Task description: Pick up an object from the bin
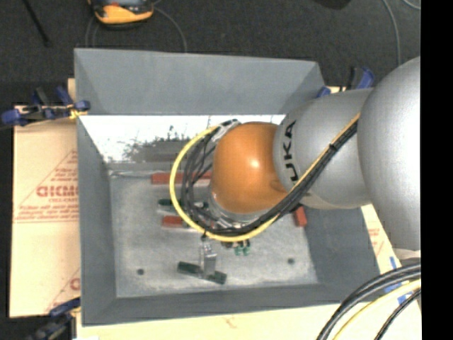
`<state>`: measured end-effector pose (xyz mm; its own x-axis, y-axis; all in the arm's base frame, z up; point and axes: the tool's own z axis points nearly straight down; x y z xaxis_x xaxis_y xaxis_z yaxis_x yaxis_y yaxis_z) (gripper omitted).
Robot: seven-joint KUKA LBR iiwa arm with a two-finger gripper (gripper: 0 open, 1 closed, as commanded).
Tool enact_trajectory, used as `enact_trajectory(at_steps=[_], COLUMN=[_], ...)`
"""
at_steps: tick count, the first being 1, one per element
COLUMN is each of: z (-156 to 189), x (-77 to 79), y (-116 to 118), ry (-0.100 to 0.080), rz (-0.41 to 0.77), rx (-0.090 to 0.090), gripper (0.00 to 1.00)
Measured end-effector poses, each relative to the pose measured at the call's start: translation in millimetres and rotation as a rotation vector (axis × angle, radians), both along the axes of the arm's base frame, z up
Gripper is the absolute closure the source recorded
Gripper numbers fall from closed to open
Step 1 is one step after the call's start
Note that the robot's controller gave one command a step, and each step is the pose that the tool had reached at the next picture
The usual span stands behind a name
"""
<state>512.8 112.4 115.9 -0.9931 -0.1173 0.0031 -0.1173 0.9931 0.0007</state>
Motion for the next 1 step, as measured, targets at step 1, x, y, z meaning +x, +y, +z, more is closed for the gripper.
enact_trajectory(at_steps=[1], z=[-1.2], x=[-4.1], y=[-38.4], ry=[-0.007], rz=[0.035], rx=[-0.004], gripper=[0.00])
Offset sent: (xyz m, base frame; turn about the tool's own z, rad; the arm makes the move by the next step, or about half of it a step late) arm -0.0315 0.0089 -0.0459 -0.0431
